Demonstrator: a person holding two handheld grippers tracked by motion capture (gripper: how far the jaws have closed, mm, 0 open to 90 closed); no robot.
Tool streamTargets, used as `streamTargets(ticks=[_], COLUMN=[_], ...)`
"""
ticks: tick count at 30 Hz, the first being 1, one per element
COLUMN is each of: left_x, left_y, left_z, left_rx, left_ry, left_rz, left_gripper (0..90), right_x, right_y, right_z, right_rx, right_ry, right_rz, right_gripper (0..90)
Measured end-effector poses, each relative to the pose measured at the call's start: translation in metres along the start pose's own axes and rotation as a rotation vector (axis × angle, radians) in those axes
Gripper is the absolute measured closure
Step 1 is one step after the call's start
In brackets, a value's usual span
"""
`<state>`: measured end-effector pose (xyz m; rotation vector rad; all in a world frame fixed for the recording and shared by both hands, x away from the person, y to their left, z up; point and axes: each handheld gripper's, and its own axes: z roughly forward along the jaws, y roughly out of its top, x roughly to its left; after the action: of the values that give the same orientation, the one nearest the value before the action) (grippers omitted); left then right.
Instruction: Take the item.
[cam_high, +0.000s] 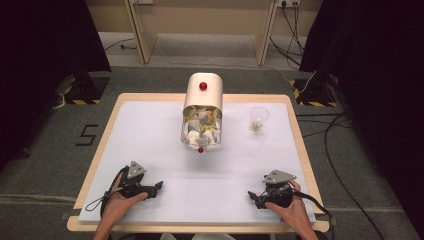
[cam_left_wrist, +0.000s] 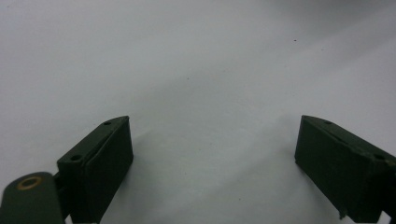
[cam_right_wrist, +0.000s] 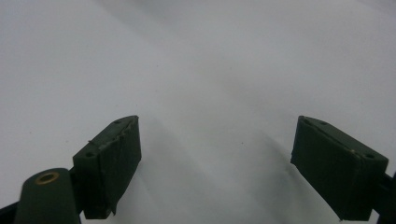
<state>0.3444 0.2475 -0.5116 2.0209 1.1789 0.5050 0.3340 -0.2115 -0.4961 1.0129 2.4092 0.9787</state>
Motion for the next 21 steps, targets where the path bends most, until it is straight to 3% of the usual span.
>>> streamTargets(ticks=[3,6,21], left_x=[0.000,0.000,0.000], left_y=[0.000,0.000,0.000], left_z=[0.000,0.000,0.000], left_rx=[0.000,0.000,0.000], left_ry=[0.000,0.000,0.002], left_rz=[0.000,0.000,0.001], left_gripper=[10.5,10.5,10.5], right_x=[0.002,0.001,0.002], right_y=[-0.003,-0.007,-0.021], right_z=[-0.001,-0.003,-0.012], right_rx=[0.015,0.011,-0.026], right_ry=[-0.007,0.017,0.020], right_rz=[0.007,0.040,0.038], right_gripper=[16.2,16.5,16.8])
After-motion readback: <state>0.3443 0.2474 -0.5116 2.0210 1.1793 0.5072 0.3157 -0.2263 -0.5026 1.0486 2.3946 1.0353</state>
